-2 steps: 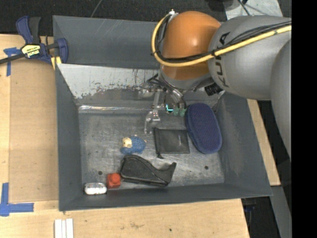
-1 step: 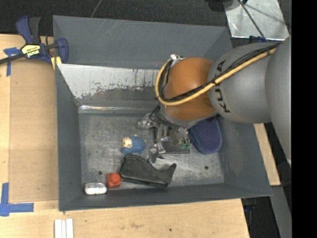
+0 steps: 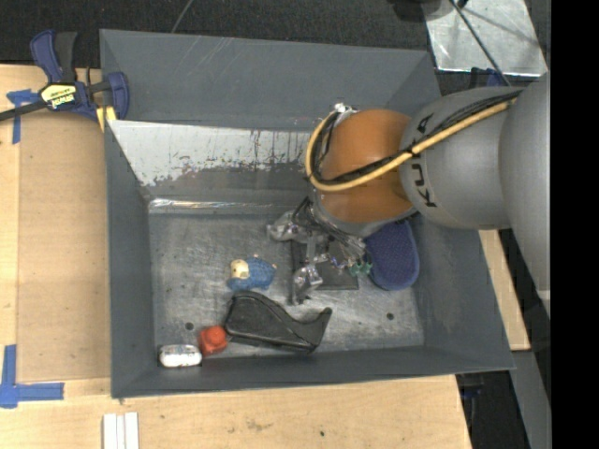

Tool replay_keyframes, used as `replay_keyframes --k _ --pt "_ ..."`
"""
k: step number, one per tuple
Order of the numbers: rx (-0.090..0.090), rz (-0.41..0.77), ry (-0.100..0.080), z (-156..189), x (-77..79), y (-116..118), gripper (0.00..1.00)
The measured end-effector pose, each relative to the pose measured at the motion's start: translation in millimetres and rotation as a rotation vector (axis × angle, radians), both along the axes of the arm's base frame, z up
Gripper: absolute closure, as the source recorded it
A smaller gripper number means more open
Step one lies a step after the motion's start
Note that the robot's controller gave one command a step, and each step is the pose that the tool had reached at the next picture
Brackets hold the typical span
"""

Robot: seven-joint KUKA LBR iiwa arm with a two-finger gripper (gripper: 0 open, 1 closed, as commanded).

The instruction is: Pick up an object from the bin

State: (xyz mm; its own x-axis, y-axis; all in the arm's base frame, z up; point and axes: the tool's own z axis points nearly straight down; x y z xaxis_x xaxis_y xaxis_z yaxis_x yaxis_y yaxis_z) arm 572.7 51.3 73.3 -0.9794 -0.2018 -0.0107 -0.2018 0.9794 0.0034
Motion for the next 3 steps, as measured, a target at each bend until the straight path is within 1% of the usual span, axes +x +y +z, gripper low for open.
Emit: replay_keyframes --k 1,2,3 --pt "-0.003 -0.017 -0.003 1.4 32.2 -57.2 0.00" --pt "-0.002 -0.016 -0.020 5.3 35.8 -54.9 1.00" --pt "-0.009 0.290 -0.003 141.0 51.6 -73.7 1.00"
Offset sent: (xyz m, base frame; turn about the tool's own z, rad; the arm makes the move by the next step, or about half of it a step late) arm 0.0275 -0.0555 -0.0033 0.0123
